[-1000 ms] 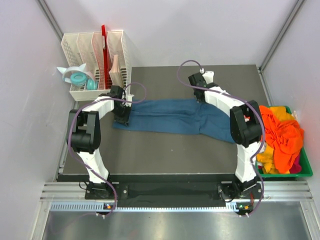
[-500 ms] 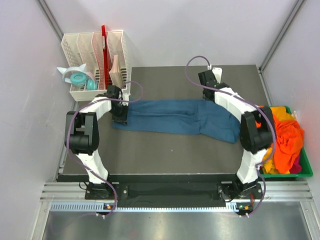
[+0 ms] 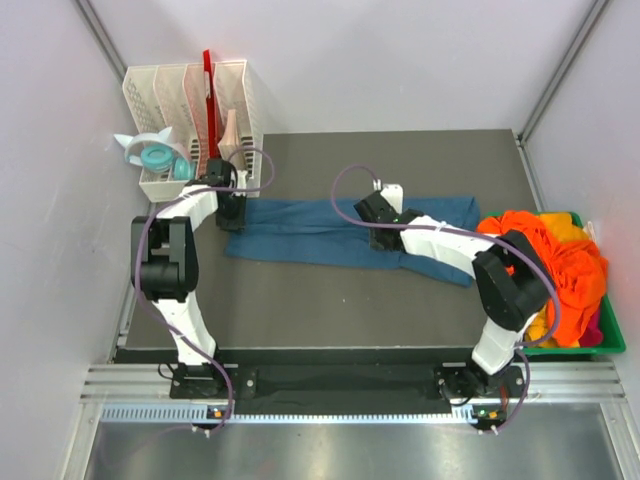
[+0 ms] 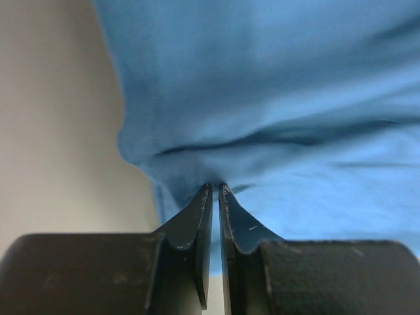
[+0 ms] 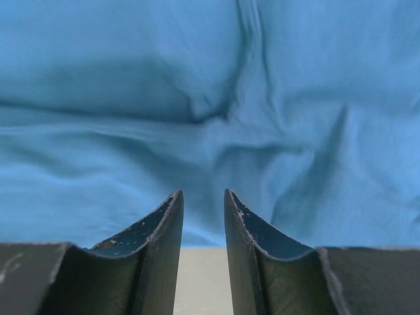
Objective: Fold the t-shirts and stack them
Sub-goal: Fold the tshirt
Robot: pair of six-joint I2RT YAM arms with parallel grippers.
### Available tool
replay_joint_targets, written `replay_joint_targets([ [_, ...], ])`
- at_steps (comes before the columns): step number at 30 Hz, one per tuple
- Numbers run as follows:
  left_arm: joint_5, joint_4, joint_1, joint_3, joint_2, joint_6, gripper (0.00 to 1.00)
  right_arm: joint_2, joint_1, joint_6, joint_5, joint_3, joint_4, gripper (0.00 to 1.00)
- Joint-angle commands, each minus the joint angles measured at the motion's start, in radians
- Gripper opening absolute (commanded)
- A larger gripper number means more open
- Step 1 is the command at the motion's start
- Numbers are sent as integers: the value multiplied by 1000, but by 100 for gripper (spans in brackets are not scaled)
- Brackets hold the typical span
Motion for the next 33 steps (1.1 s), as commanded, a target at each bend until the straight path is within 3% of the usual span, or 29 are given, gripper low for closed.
replay_joint_targets([
  [1,-61,4,20,3,29,-8,13,2,3,77,6,-17,24,32],
  [10,29,45,26,12,-46,35,12,-120,8,150,64,-83,8,31],
  [13,63,79,26,20,-73,35,14,-180,9,187,108,-87,-15,35],
  [14,71,79,26,26,-70,35,14,-192,8,193,143,-89,-30,42],
  [17,83,39,26,69,-11,46,15,-179,-18,229,181,-84,-87,45],
  [22,48,-33,23,94,102,73,12,-91,-92,316,116,-118,-95,45],
  [33,-84,-127,-62,41,156,248,9,94,-239,373,-152,-90,-3,41],
])
